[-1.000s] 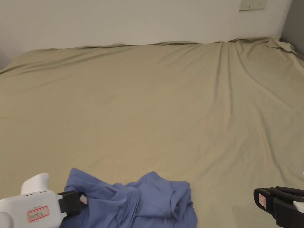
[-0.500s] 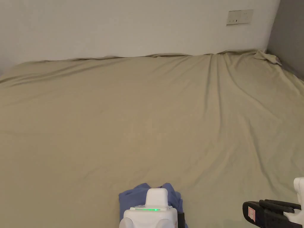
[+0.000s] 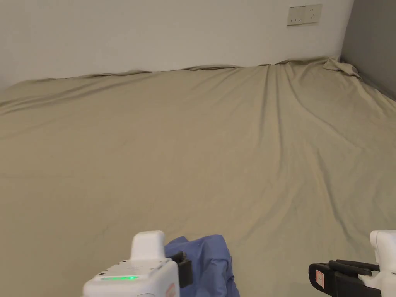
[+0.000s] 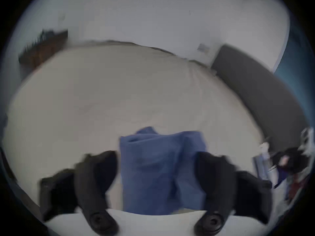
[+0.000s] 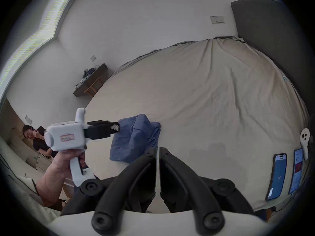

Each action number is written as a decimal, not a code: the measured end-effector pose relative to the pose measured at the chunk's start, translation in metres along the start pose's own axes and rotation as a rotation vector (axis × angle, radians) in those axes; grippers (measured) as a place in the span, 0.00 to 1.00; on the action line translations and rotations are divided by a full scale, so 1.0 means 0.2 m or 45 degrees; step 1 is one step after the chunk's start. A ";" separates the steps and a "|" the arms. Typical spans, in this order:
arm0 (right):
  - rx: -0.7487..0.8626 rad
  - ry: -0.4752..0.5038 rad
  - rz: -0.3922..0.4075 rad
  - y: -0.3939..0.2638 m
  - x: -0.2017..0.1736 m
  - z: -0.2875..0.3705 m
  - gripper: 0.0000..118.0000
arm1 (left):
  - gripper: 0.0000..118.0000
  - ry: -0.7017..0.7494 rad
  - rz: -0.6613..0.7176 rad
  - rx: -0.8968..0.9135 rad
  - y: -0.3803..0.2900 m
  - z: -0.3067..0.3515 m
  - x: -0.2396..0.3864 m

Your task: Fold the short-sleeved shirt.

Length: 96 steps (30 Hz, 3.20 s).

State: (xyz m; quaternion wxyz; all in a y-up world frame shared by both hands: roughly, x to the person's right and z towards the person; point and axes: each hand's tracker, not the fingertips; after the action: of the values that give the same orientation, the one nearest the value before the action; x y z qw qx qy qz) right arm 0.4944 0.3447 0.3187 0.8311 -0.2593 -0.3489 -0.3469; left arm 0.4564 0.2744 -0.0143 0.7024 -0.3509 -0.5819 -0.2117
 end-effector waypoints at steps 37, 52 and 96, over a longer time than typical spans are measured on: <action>-0.494 0.260 -0.415 -0.19 0.28 -1.05 0.04 | 0.14 -0.381 0.645 -0.109 -0.12 0.04 -0.68; -0.445 0.286 -0.425 -0.24 0.28 -1.03 0.04 | 1.00 -0.424 0.335 -0.280 -0.07 -0.29 -0.32; -0.086 0.026 0.102 -0.17 -0.15 -0.17 0.04 | 1.00 0.739 0.240 -0.516 -0.13 0.26 -2.42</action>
State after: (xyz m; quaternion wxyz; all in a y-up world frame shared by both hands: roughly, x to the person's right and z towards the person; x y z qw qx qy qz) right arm 0.4666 0.3113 0.2814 0.8386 -0.2974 -0.3178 -0.3277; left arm 0.2911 0.2412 -0.4719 0.7710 -0.4604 -0.2696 -0.3479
